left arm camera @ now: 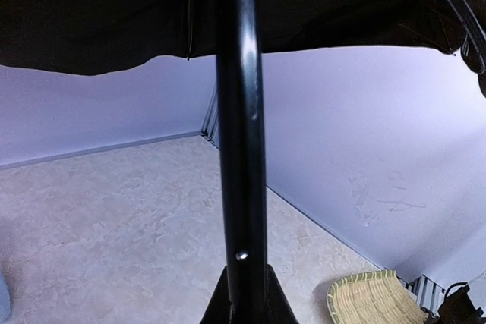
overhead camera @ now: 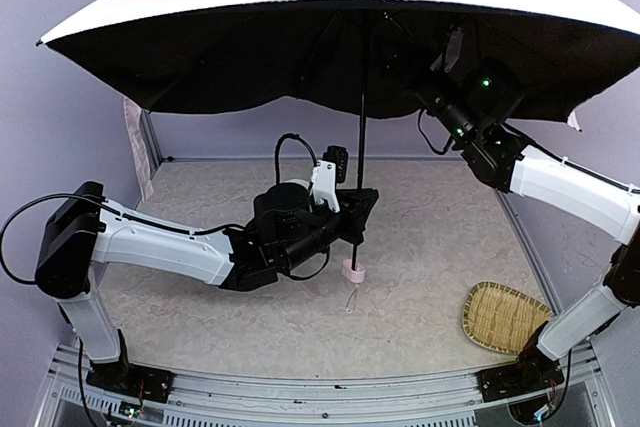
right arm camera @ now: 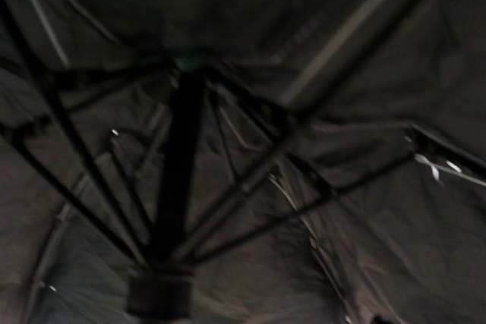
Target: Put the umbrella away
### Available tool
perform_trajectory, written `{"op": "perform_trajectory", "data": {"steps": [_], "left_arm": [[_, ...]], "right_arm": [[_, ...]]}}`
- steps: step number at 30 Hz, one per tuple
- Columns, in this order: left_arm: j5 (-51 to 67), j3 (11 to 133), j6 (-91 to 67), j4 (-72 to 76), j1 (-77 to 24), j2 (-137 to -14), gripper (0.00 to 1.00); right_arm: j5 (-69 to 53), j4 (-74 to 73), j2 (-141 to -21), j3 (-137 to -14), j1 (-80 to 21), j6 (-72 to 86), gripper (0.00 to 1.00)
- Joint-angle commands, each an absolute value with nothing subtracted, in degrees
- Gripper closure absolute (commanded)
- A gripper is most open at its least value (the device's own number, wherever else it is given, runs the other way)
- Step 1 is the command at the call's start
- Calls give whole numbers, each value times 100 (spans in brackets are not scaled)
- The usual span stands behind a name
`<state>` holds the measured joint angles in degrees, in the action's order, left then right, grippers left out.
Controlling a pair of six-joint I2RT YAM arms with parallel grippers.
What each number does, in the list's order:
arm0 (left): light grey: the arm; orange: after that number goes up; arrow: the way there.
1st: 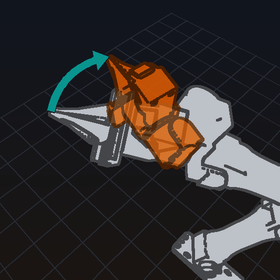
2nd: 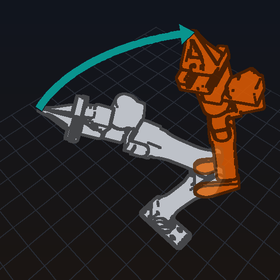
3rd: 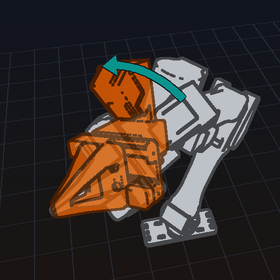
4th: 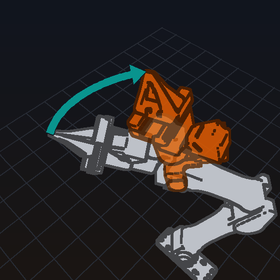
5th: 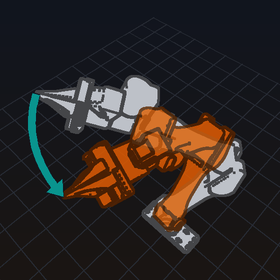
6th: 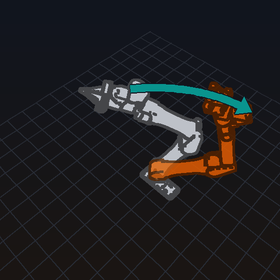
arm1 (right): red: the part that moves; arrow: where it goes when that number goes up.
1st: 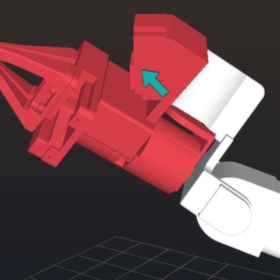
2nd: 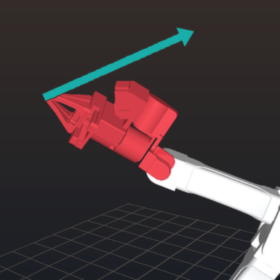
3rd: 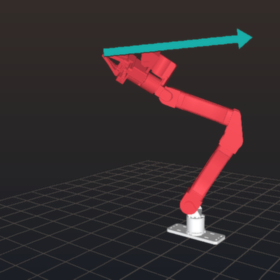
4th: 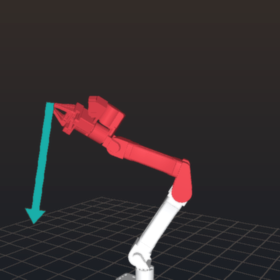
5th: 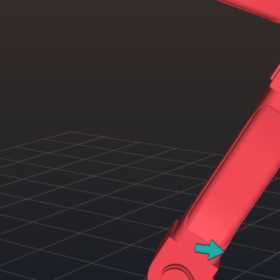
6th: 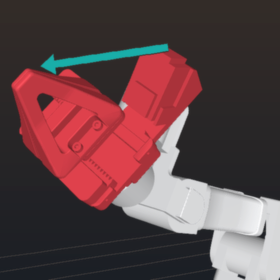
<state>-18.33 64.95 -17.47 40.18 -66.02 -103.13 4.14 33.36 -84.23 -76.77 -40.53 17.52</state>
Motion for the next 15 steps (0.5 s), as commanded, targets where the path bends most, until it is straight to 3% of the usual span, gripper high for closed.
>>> {"op": "perform_trajectory", "data": {"steps": [1, 9, 15], "left_arm": [[-1920, 6721, -1493, 4395, -6643, -10305, 100], [-1964, 6710, -1436, 4403, -6655, -10314, 100], [-1986, 6692, -1390, 4403, -6659, -10293, 100]], "right_arm": [[274, 3289, -8606, -8073, -4172, 1625, 29], [354, 2924, -9037, -8687, -4251, 1449, 30], [698, 2866, -9289, -8923, -4258, 1256, 46]]}}
